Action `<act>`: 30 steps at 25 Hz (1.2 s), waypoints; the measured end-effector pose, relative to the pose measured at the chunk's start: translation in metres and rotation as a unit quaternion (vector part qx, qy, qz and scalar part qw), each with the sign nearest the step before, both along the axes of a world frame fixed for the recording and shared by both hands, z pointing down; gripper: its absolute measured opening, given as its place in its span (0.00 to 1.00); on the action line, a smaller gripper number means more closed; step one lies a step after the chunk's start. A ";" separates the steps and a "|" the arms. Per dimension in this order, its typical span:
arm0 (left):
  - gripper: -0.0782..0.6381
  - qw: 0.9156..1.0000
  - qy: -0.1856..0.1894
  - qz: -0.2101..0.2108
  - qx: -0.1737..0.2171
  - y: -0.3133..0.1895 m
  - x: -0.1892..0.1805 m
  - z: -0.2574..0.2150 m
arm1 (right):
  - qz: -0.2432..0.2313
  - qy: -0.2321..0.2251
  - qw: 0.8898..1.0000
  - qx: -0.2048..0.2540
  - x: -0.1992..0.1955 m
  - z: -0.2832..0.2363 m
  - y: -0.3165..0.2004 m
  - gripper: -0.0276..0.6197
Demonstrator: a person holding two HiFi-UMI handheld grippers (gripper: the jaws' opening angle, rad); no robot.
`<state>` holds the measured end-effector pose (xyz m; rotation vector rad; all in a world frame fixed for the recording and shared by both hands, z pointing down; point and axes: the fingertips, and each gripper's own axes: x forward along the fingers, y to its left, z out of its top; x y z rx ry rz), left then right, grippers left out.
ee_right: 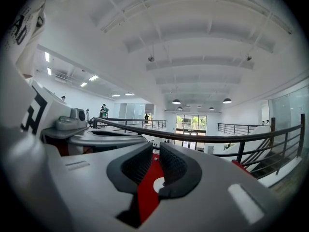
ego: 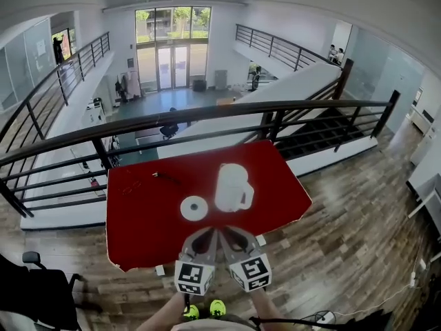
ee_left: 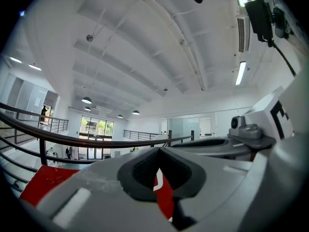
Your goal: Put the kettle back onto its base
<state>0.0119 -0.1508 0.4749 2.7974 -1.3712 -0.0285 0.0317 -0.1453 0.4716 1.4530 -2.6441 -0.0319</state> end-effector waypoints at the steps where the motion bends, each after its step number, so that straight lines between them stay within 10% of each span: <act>1: 0.12 1.000 -0.001 -0.004 0.000 -0.003 0.004 0.000 | -0.005 0.000 1.000 -0.001 0.004 0.000 -0.003 0.10; 30: 0.12 1.000 -0.008 -0.016 -0.023 -0.138 0.029 0.031 | 0.013 0.012 1.000 -0.019 0.032 0.027 -0.141 0.10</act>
